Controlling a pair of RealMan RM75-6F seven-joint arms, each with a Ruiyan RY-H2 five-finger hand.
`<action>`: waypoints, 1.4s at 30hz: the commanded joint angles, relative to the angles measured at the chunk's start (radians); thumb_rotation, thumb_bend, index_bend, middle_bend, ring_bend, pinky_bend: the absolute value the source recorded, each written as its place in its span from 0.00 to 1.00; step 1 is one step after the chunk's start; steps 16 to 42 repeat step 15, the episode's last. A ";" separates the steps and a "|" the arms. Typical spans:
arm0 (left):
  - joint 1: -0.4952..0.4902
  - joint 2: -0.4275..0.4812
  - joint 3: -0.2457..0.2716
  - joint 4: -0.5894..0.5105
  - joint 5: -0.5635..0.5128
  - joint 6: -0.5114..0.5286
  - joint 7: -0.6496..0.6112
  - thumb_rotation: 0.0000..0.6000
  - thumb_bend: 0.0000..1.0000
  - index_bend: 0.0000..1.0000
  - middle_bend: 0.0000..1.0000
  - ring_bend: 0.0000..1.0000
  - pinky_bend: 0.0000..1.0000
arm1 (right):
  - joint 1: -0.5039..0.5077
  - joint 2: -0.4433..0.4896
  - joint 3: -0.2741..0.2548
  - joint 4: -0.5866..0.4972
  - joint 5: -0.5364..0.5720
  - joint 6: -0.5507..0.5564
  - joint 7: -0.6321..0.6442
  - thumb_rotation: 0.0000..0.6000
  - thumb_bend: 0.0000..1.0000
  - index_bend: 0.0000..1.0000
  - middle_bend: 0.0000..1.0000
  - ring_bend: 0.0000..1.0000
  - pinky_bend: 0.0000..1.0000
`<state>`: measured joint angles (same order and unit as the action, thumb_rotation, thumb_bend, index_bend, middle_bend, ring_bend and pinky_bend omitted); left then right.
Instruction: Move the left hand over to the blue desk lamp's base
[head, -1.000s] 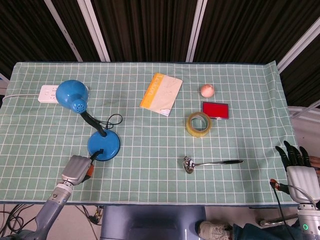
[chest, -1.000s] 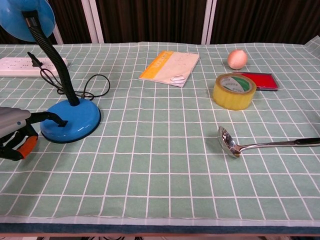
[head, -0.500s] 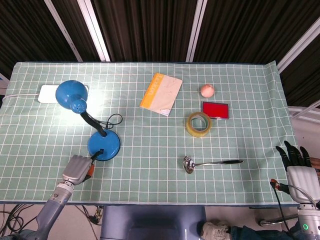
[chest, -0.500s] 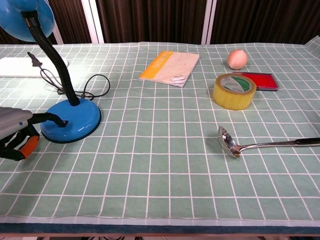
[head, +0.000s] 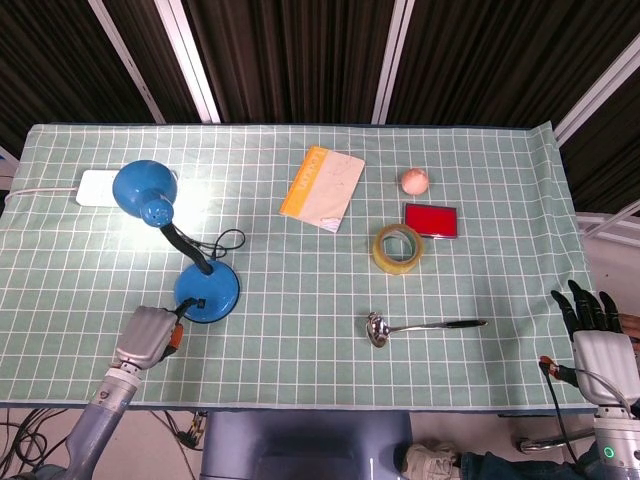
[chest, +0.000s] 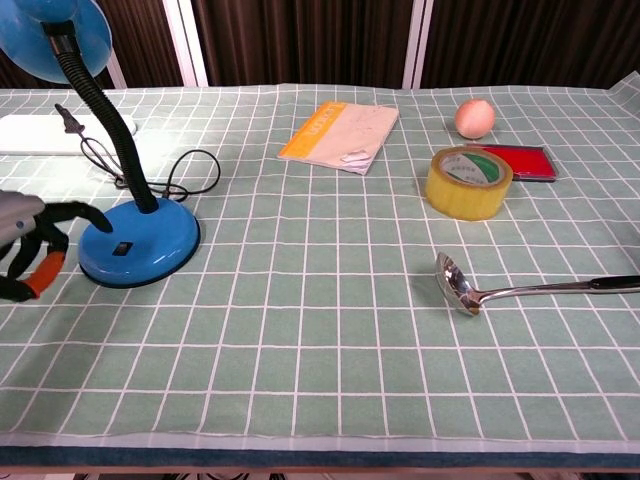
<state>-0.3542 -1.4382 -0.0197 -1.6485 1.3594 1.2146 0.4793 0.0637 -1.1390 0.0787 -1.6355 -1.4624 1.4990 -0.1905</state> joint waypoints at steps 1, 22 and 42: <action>0.054 0.049 -0.017 -0.080 0.114 0.174 0.001 1.00 0.52 0.15 0.30 0.31 0.31 | 0.001 0.000 0.000 -0.002 0.003 -0.003 -0.003 1.00 0.17 0.13 0.04 0.11 0.00; 0.240 0.243 0.097 -0.102 0.225 0.400 -0.177 1.00 0.34 0.10 0.08 0.03 0.11 | 0.000 0.004 -0.002 -0.004 0.004 -0.006 -0.011 1.00 0.17 0.13 0.04 0.11 0.00; 0.240 0.243 0.097 -0.102 0.225 0.400 -0.177 1.00 0.34 0.10 0.08 0.03 0.11 | 0.000 0.004 -0.002 -0.004 0.004 -0.006 -0.011 1.00 0.17 0.13 0.04 0.11 0.00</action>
